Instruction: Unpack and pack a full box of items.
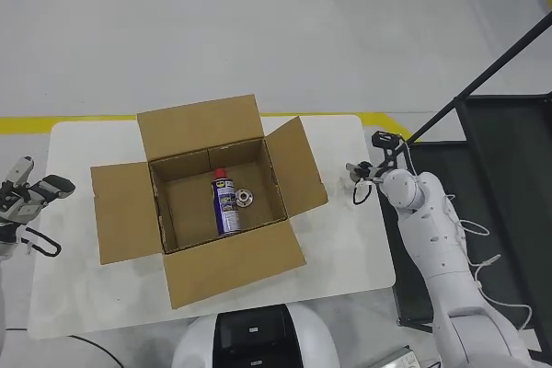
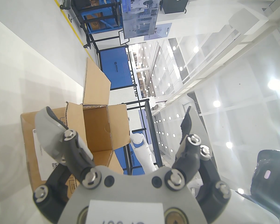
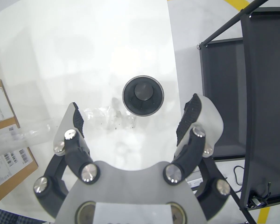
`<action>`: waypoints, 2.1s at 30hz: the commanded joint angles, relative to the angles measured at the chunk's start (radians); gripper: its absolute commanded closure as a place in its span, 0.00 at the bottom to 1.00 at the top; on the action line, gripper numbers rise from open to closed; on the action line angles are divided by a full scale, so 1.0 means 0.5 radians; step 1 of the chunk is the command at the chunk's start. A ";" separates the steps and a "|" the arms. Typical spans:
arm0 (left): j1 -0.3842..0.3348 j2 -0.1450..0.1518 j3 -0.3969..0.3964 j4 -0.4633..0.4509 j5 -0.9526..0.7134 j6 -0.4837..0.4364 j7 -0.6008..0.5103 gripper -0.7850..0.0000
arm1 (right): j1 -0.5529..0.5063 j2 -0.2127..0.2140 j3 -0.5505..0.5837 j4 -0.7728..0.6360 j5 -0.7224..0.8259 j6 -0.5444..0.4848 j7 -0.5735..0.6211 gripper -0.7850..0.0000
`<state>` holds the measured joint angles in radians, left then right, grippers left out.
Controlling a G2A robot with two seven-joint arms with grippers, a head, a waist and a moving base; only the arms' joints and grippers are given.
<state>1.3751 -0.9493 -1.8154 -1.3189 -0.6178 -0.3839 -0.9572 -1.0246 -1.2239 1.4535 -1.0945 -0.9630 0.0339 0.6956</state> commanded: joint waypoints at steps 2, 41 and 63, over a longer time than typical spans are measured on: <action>0.000 0.000 0.000 0.000 0.000 0.000 0.000 0.00 | 0.104 -0.015 -0.060 0.166 -0.006 0.019 -0.037 0.00; 0.000 0.000 0.000 0.000 0.000 0.000 0.000 0.00 | -0.516 0.050 0.165 -1.288 -0.069 0.139 0.156 1.00; 0.000 0.000 0.000 0.000 0.000 0.000 0.000 0.00 | -0.527 0.048 -0.424 -2.048 -0.111 -0.315 0.327 1.00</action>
<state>1.3751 -0.9493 -1.8154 -1.3189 -0.6178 -0.3839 -0.9572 -1.3089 -1.1972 1.2795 -2.1417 -1.0017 -0.1282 0.8582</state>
